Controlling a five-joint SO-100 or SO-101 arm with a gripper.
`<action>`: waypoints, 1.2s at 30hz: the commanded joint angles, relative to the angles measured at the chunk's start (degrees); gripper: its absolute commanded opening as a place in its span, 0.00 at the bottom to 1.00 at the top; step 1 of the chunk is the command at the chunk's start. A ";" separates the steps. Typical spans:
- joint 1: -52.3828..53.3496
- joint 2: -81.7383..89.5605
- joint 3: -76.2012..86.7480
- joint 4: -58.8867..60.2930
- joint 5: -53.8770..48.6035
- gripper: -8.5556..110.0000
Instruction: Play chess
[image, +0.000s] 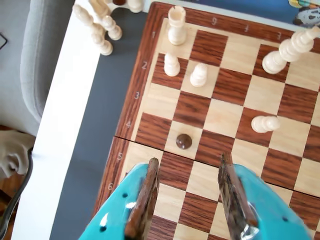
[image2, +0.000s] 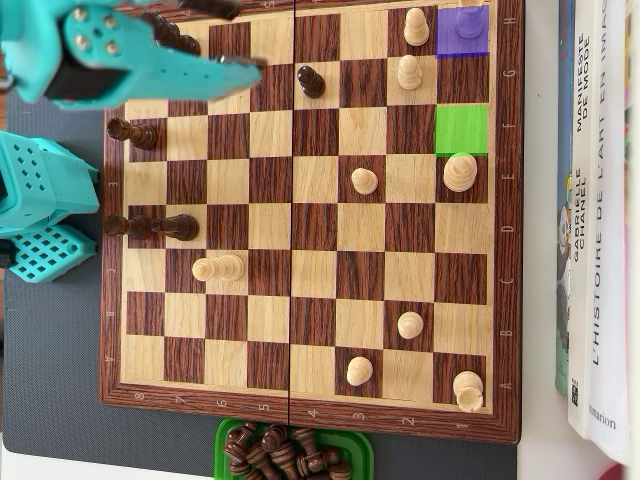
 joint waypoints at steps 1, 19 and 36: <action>-0.09 -4.31 -8.79 0.00 0.26 0.22; 2.29 -35.68 -38.14 12.57 0.26 0.22; 0.97 -54.05 -58.97 12.39 0.26 0.22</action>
